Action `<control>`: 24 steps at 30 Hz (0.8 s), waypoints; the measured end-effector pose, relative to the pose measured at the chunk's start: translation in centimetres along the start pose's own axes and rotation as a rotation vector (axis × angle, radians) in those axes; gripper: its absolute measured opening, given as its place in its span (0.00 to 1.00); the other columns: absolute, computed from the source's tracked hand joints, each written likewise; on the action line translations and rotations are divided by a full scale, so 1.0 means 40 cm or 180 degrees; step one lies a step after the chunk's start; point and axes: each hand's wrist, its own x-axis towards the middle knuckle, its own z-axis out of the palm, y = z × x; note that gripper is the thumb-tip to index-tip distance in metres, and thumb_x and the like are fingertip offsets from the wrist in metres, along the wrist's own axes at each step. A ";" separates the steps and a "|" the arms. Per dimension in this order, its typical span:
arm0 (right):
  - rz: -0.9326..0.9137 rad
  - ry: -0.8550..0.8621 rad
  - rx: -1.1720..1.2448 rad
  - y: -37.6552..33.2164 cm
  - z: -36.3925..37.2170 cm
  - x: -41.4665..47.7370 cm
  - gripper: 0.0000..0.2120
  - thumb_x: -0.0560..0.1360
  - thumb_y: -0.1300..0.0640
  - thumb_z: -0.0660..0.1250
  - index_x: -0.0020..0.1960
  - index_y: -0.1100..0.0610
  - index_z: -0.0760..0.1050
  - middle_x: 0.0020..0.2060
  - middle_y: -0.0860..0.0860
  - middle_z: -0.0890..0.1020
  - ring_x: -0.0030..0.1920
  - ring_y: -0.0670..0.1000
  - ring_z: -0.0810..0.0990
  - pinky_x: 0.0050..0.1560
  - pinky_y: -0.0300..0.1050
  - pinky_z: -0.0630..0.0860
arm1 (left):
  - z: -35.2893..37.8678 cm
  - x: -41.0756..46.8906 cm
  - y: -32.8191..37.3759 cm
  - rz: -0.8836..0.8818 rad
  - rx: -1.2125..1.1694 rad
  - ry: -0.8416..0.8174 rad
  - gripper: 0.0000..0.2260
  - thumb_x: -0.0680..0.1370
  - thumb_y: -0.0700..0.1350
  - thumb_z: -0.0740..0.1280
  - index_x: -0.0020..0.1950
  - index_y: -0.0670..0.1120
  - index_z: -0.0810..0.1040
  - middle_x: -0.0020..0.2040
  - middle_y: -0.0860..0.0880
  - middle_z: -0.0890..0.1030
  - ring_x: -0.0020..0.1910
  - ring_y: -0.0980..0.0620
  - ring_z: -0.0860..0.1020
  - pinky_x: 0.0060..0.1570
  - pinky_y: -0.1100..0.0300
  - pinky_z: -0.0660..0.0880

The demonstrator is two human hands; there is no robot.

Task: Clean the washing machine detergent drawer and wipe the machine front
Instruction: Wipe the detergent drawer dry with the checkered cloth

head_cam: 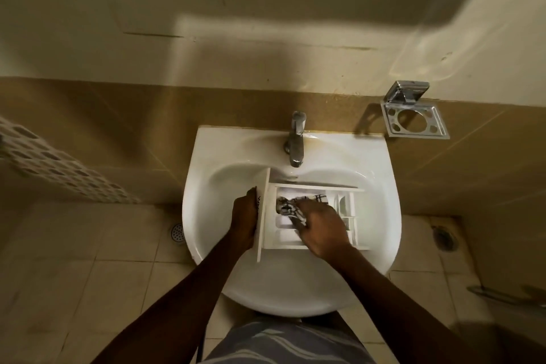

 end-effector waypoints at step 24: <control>0.4294 0.0168 0.5262 -0.179 -0.171 0.116 0.15 0.80 0.61 0.60 0.34 0.60 0.69 0.23 0.54 0.74 0.31 0.54 0.71 0.30 0.43 0.66 | -0.008 0.014 -0.011 0.0275 0.0062 0.0056 0.19 0.80 0.49 0.59 0.42 0.34 0.78 0.37 0.35 0.80 0.35 0.42 0.79 0.39 0.51 0.75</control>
